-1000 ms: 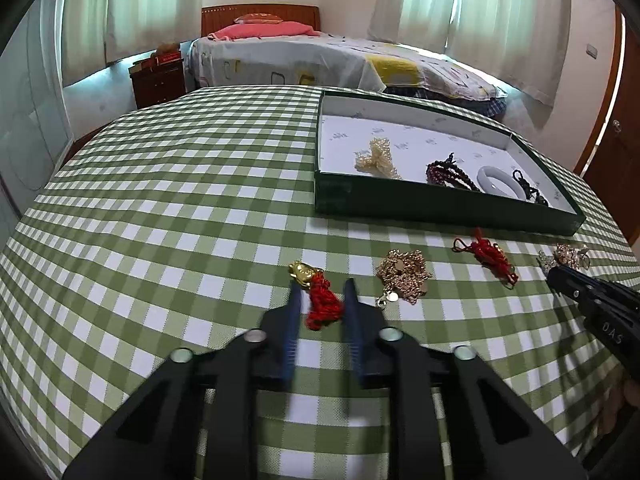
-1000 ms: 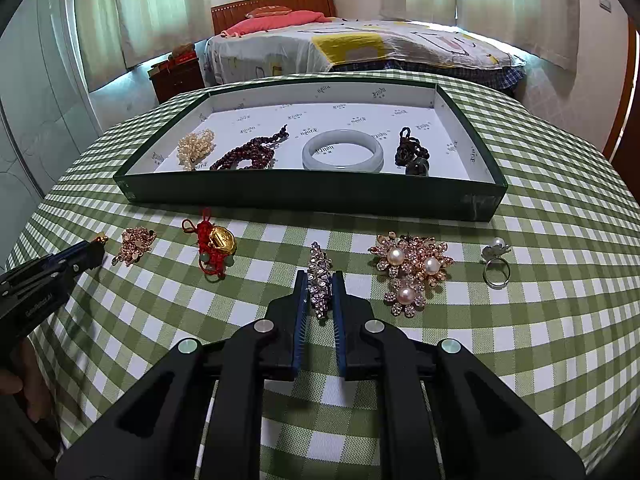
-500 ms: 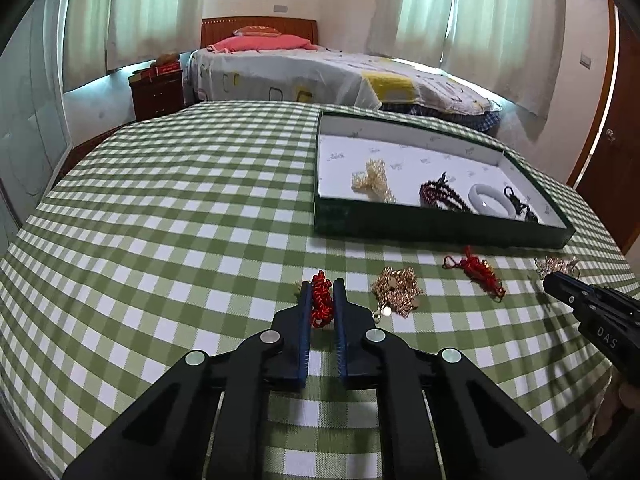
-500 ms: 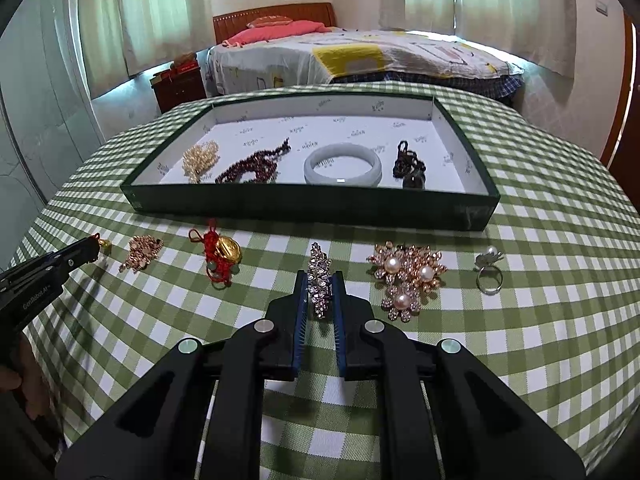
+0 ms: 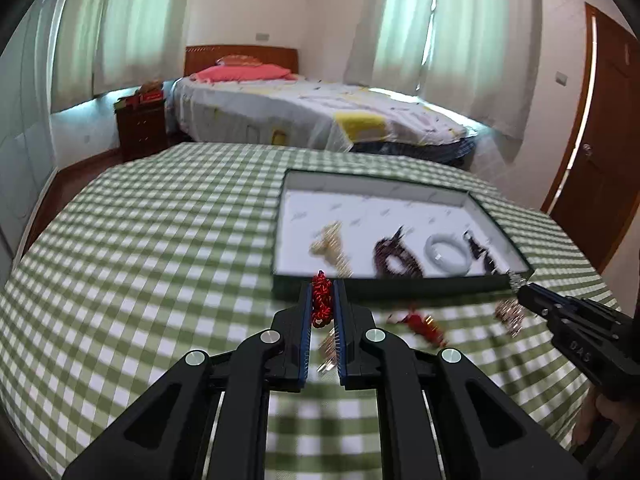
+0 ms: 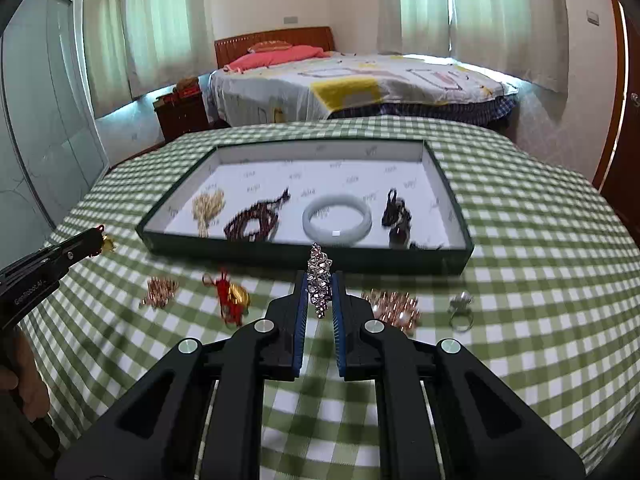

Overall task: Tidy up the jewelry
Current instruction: 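Carry tassel and brooch over the green tray and open both grippers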

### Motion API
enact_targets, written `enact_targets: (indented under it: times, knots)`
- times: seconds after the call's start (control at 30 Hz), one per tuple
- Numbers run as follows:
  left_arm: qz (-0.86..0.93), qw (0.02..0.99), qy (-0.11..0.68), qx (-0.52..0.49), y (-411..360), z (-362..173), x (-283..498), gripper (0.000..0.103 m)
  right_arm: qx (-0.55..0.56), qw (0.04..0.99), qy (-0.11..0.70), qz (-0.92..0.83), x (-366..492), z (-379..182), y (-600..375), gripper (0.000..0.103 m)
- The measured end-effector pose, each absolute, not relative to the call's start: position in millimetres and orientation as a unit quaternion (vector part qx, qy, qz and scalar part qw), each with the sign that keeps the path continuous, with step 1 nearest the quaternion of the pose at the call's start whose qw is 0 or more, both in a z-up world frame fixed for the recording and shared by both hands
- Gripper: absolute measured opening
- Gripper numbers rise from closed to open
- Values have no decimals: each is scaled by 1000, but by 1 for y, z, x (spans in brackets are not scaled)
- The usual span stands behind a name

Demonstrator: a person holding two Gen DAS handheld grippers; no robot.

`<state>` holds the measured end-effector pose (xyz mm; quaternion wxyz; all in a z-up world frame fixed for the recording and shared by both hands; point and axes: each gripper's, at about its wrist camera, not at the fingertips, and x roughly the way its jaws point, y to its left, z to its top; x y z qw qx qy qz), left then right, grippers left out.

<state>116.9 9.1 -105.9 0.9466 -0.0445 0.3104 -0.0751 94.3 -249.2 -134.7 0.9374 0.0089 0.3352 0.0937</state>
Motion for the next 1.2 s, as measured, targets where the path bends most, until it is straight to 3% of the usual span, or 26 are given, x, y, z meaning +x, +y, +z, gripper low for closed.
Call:
enact_targets:
  times: [0.6, 1.2]
  knots:
    - [-117, 948, 290, -54, -42, -72, 225, 11, 0, 952, 294, 83, 195, -100, -263, 12]
    - [-119, 896, 424, -52, -77, -139, 326, 11, -15, 905, 415, 93, 298, -164, -256, 12]
